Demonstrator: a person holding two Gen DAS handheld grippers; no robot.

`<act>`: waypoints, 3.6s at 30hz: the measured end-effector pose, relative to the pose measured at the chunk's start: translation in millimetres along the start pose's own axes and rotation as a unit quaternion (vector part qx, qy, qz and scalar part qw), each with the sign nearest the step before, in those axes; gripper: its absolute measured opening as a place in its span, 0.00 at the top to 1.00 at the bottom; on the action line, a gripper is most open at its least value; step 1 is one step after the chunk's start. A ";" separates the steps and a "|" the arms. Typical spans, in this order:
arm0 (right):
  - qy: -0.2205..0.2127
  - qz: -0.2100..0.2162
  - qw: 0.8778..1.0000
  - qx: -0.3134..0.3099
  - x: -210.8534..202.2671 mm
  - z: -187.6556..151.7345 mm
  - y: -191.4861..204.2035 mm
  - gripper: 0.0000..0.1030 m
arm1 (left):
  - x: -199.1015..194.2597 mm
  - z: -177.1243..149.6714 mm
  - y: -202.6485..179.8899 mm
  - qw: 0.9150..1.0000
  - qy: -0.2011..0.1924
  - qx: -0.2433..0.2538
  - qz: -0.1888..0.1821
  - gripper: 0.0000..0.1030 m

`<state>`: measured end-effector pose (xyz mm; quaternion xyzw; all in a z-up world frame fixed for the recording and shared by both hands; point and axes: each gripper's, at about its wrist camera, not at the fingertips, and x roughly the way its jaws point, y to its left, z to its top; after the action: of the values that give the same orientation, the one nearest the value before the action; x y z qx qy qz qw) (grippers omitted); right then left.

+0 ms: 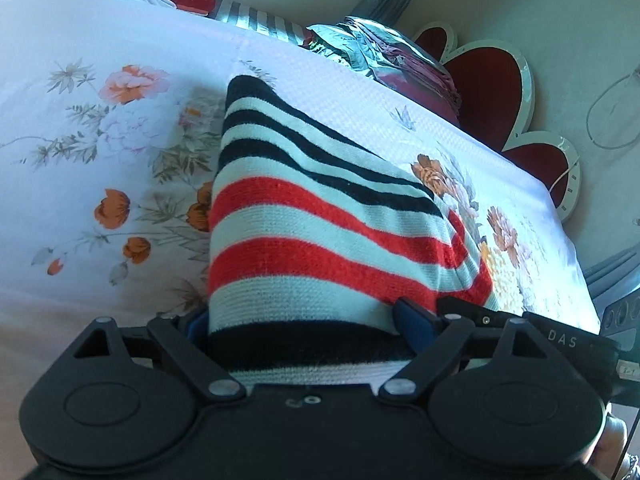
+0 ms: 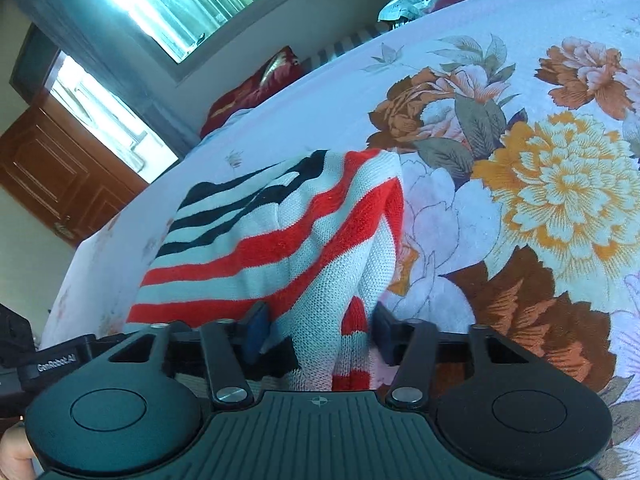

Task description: Fold small clothes

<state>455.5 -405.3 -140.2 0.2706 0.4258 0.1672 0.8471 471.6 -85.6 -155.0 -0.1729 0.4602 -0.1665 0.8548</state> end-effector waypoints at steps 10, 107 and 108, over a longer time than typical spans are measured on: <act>-0.024 -0.018 1.000 0.005 -8.6 -3.6 16.4 0.67 | -15.7 2.3 -13.7 0.998 -0.018 0.054 0.010 0.47; -0.033 -0.138 0.978 -0.151 171.6 -173.3 369.5 0.68 | -234.4 1.7 290.6 0.985 -0.083 0.047 0.141 0.31; -0.025 -0.140 0.980 -0.142 175.9 -176.0 363.1 0.68 | -233.6 1.4 289.7 0.986 -0.082 0.047 0.141 0.30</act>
<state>395.8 30.3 -119.4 0.0891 0.4099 0.0992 0.9023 387.4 274.6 -114.0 -0.0791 0.4002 -0.0511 0.9116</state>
